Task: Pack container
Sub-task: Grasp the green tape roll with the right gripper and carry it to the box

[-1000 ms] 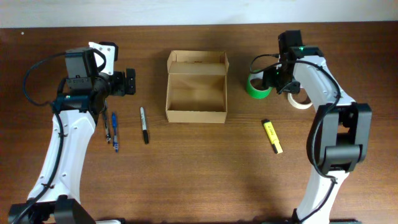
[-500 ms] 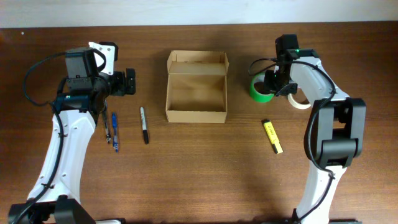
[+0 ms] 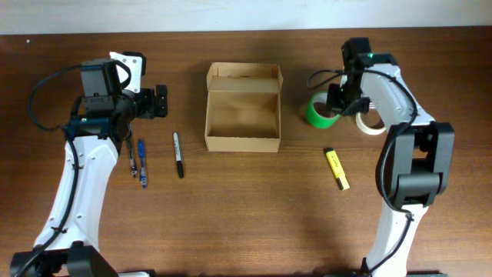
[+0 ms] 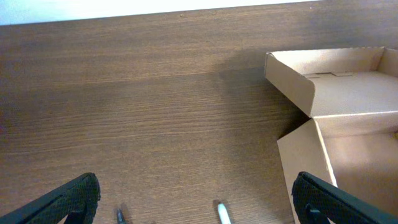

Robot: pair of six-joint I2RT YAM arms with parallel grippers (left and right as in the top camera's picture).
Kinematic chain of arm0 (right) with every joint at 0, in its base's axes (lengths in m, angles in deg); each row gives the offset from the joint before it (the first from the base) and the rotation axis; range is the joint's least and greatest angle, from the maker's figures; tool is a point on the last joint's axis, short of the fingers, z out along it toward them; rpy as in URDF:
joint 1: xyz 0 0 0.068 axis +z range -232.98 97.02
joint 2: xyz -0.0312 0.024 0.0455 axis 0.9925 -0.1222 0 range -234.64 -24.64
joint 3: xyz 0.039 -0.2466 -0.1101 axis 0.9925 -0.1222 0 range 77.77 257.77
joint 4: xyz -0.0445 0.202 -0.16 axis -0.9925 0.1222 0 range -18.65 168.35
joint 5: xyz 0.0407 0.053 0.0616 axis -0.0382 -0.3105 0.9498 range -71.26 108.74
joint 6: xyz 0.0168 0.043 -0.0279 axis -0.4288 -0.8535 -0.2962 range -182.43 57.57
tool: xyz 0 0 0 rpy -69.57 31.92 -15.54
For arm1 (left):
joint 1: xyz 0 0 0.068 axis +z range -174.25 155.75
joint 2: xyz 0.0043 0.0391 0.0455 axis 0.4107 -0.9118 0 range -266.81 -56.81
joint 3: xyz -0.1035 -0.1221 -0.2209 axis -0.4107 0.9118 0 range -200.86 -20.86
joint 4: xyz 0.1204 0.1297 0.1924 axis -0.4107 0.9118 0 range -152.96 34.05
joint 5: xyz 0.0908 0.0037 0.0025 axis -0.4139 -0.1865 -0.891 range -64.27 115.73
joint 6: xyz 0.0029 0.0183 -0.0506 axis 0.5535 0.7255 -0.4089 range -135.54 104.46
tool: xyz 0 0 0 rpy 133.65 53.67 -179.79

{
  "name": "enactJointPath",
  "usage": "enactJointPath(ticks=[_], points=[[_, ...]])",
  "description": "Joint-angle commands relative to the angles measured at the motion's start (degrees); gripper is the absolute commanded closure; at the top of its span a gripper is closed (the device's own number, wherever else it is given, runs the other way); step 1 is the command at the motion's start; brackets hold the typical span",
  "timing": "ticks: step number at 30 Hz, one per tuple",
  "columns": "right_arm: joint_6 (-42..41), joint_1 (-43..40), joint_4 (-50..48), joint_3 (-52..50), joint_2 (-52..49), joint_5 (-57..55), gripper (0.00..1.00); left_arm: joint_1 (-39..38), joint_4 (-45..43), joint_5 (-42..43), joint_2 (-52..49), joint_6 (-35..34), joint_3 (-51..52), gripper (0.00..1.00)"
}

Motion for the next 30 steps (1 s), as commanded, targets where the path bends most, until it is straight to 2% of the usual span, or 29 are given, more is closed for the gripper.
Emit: enactJointPath(ticks=[1,7,14,22,30], points=[[0.48,0.92,2.99,7.48,5.86,2.23,0.96,0.13,-0.02,-0.24,-0.33,0.96,-0.83,0.01],[6.36,6.27,9.99,17.46,11.52,3.74,0.96,0.13,-0.02,-0.24,-0.33,0.96,-0.83,0.01],[15.67,18.14,10.82,19.04,14.05,3.89,0.96,0.13,-0.02,-0.24,-0.33,0.94,-0.83,0.01],[19.78,27.21,5.2,18.78,10.01,-2.19,0.96,0.13,-0.02,-0.24,-0.33,0.94,-0.83,0.01],[20.92,28.55,-0.66,18.78,3.54,-2.34,0.96,0.13,-0.02,-0.24,-0.33,0.96,-0.83,0.01]])
